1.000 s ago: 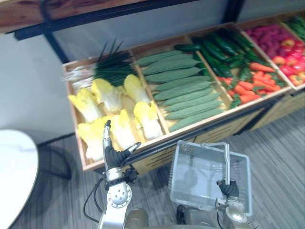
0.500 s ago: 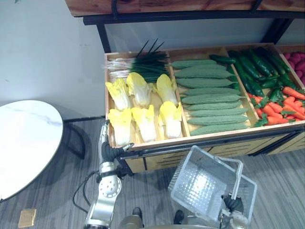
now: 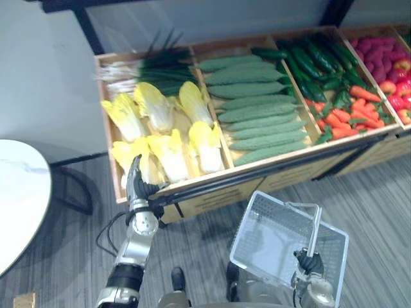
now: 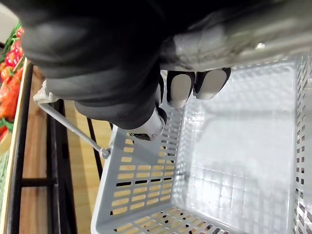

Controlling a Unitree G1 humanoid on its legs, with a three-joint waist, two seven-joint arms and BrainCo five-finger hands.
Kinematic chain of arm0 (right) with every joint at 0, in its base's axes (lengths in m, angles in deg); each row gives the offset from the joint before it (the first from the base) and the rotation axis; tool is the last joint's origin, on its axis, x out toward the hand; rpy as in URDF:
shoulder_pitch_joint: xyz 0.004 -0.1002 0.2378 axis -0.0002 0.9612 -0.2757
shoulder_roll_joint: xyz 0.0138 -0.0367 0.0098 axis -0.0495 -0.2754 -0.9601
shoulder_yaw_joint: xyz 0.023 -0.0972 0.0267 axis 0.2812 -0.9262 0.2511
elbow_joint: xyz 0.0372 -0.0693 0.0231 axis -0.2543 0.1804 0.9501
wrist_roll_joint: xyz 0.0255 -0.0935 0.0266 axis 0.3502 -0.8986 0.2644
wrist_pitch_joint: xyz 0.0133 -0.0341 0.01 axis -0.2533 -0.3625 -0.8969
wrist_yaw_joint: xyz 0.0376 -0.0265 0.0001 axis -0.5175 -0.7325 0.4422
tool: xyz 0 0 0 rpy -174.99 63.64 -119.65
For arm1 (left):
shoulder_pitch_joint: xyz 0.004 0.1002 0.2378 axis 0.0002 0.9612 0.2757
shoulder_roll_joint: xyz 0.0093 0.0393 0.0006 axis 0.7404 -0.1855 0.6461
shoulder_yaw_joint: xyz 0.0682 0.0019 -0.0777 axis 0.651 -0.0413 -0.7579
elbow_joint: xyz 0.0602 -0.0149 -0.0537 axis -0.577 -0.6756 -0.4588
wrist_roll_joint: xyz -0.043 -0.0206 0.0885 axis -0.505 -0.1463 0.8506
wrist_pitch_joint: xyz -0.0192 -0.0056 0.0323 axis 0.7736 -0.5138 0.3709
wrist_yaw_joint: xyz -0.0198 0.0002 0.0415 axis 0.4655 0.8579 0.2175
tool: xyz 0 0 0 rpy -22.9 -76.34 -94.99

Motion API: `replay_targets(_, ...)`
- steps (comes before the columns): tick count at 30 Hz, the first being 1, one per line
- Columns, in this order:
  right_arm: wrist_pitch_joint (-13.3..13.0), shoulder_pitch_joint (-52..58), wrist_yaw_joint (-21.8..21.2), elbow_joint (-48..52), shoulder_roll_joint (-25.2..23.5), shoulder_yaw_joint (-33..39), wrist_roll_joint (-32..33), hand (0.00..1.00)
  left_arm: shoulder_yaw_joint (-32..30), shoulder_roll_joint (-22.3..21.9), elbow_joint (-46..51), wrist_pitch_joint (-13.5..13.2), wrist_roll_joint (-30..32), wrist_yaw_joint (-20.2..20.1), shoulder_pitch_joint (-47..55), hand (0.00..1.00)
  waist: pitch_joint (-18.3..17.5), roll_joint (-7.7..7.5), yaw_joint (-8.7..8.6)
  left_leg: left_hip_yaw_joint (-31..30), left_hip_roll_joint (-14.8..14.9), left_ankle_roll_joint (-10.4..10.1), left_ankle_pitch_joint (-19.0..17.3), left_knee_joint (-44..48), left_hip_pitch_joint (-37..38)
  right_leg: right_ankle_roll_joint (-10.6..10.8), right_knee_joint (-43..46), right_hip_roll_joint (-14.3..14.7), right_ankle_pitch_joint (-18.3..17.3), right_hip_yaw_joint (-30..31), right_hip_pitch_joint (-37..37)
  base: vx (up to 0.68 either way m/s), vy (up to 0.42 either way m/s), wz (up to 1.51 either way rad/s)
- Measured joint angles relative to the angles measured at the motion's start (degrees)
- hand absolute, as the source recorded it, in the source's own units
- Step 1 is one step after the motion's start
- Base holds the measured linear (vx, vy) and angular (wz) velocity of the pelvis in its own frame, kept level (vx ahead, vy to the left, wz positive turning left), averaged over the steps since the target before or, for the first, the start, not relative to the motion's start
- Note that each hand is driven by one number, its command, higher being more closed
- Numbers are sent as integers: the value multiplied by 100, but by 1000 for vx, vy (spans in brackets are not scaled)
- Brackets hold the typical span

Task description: Pick vegetable in the basket

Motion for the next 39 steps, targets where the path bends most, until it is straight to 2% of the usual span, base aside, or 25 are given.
replay_targets(2, -1, -2, 5, 143, 5, 2, 18, 100, 0, 134, -348, 15, -28, 77, -542, 0, 174, -62, -27, 38, 12, 0, -2, 73, -139, -12, 42, 11, 9, 54, -152, 31, -30, -20)
replay_targets(4, -6, -47, 6, 247, 4, -5, 52, 100, -5, 342, -662, 15, -112, 193, -1025, 0, 314, -110, -131, 84, 18, 0, -2, 145, -257, -13, 113, 9, 8, 101, -291, 30, -21, -11)
replay_targets(5, -26, -119, 10, 260, 5, -15, 54, 100, -4, 586, -1067, 28, -151, 262, -1402, 0, 433, -136, -158, 168, 17, 0, -3, 186, -274, -14, 136, 9, 8, 178, -332, 17, -3, -17)
replay_targets(8, -96, -121, 17, 308, 4, -64, 120, 100, 5, 733, -1591, 46, -159, 265, -1764, 0, 535, -152, -159, 243, 9, -4, -12, 304, -347, -14, 190, -12, 9, 256, -392, -11, 1, -10)
replay_targets(9, -98, -122, 21, 385, 4, -94, 154, 100, 8, 759, -1807, 40, -149, 309, -1908, 100, 598, -159, -154, 259, 13, -5, -29, 349, -360, -16, 199, -11, 10, 272, -392, -34, 1, -3)
replay_targets(11, -119, -143, 17, 443, 16, -163, 161, 100, 6, 768, -2112, 42, -93, 349, -2129, 100, 706, -163, -150, 285, 46, 6, -91, 410, -361, -16, 258, 5, 9, 270, -394, -77, -9, -1)
replay_targets(14, -124, -189, -2, 548, 21, -290, 179, 100, -21, 882, -2375, 195, 18, 329, -2499, 100, 829, -203, -139, 322, 88, 5, -201, 482, -409, 3, 334, 19, -8, 300, -454, -150, -15, -5)
replay_targets(17, -151, -221, -14, 659, 26, -331, 205, 100, -59, 1103, -2449, 251, 126, 203, -2684, 100, 936, -222, -139, 377, 86, 2, -189, 432, -418, 52, 341, 7, 50, 378, -530, -100, -7, -10)
replay_targets(23, -219, -220, -8, 658, 37, -326, 221, 100, -44, 1154, -2184, 300, 125, 222, -2691, 100, 938, -216, -141, 300, 36, 25, -5, 260, -382, 19, 282, -12, 133, 334, -525, 24, 9, 5)
replay_targets(24, -226, -237, -2, 658, 34, -324, 219, 100, -32, 1097, -1779, 393, 123, 218, -2575, 100, 943, -208, -135, 262, -9, 27, 44, 229, -364, 19, 267, -35, 133, 271, -487, 84, 21, 17)
replay_targets(27, -226, -277, 4, 651, -11, -310, 207, 100, 6, 936, -972, 434, 124, 215, -2040, 100, 952, -193, -138, 178, -29, 25, 42, 228, -232, 22, 147, -59, 130, 203, -251, 108, 25, 18)
replay_targets(30, -276, -328, 10, 651, -92, -274, 203, 100, -25, 450, 302, 434, 120, 218, -1210, 100, 949, -186, -98, 126, -71, 24, 33, 210, -90, 83, 70, -95, 86, 193, -26, 64, 34, 17)
replay_targets(32, -291, -331, 5, 648, -93, -226, 198, 100, -44, 128, 980, 417, 118, 226, -742, 100, 933, -151, 19, 124, -87, 25, 26, 123, 56, 92, 7, -93, 80, 193, 118, 25, 19, 3)
replay_targets(34, -290, -332, -1, 647, -92, -204, 189, 100, -55, -42, 1377, 350, 117, 234, -437, 100, 925, -123, 35, 111, -93, 35, 14, 65, 192, 104, -32, -90, 70, 174, 260, 21, 30, 7)
replay_targets(37, -290, -298, -4, 646, -91, -136, 141, 100, -47, -303, 2044, 240, 112, 238, 26, 100, 835, 20, 30, 34, -127, 59, -10, 14, 353, 138, -48, -99, 32, 120, 445, 10, 33, 13)
replay_targets(39, -285, -212, -7, 647, -93, -36, 135, 100, -3, -513, 2412, 66, 93, 231, 379, 100, 687, 212, 28, -9, -149, 62, -13, -84, 464, 186, -63, -104, -29, 61, 597, 13, 20, 17)
